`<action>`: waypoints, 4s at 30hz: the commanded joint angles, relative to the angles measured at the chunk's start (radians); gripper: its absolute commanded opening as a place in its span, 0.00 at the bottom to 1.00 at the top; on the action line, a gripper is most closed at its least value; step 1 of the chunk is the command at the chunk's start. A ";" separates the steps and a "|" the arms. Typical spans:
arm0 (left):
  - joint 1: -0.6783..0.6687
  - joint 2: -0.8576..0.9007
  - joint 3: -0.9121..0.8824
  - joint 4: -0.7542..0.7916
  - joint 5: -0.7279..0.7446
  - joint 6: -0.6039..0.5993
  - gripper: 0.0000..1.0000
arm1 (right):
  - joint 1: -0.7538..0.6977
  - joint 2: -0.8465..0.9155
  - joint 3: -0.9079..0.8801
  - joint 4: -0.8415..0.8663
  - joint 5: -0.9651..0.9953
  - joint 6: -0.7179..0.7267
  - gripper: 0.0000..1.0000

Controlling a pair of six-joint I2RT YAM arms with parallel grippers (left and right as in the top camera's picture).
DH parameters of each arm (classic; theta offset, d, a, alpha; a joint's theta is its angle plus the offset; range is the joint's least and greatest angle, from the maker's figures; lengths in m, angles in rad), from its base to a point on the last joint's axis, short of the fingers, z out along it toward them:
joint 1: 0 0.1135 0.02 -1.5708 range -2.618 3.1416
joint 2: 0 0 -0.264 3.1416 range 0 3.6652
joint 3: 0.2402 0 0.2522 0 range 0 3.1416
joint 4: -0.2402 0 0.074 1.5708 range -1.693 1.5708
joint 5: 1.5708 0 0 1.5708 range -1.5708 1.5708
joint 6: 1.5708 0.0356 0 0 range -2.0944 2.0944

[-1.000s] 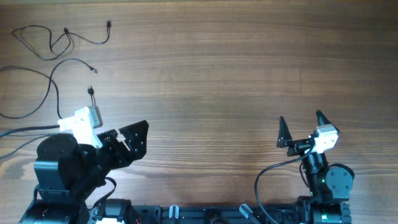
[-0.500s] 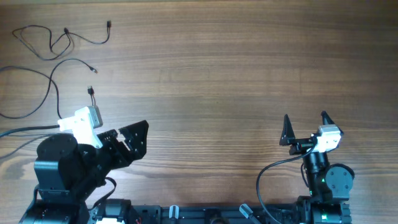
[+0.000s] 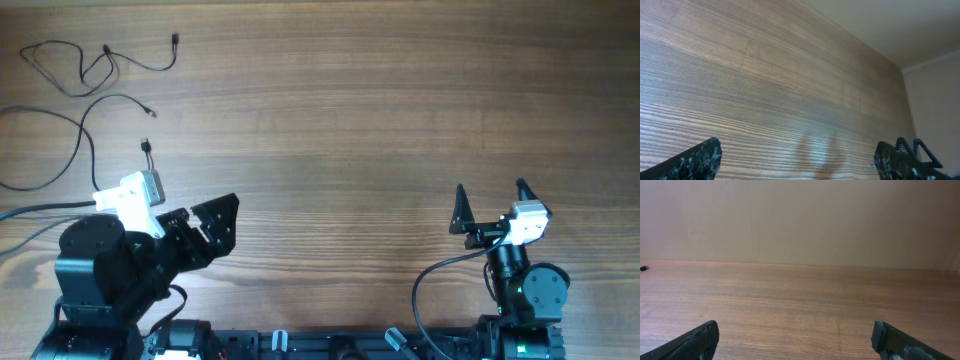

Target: Untangle cables

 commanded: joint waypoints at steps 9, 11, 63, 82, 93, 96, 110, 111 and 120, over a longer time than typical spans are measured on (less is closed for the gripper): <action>-0.006 -0.001 0.002 0.002 -0.009 0.019 1.00 | 0.006 -0.014 -0.001 0.005 0.013 -0.013 1.00; -0.006 -0.001 0.002 0.002 -0.009 0.019 1.00 | 0.006 -0.014 -0.001 0.005 0.013 -0.014 1.00; 0.085 -0.613 -1.041 1.060 -0.184 0.435 1.00 | 0.006 -0.013 -0.001 0.005 0.013 -0.013 1.00; 0.097 -0.613 -1.041 0.982 -0.368 0.537 1.00 | 0.006 -0.013 -0.001 0.005 0.013 -0.013 1.00; 0.074 -0.613 -1.041 0.982 -0.360 0.512 1.00 | 0.006 -0.013 -0.001 0.005 0.013 -0.013 1.00; 0.074 -0.613 -1.041 0.982 -0.360 0.512 1.00 | 0.006 -0.013 -0.001 0.005 0.013 -0.013 1.00; 0.074 -0.612 -1.041 0.987 -0.359 0.512 1.00 | 0.006 -0.013 -0.001 0.005 0.013 -0.013 1.00; 0.074 -0.612 -1.041 0.987 -0.359 0.512 1.00 | 0.006 -0.013 -0.001 0.005 0.013 -0.013 1.00; 0.074 -0.611 -1.041 0.987 -0.359 0.512 1.00 | 0.006 -0.013 -0.001 0.005 0.013 -0.013 1.00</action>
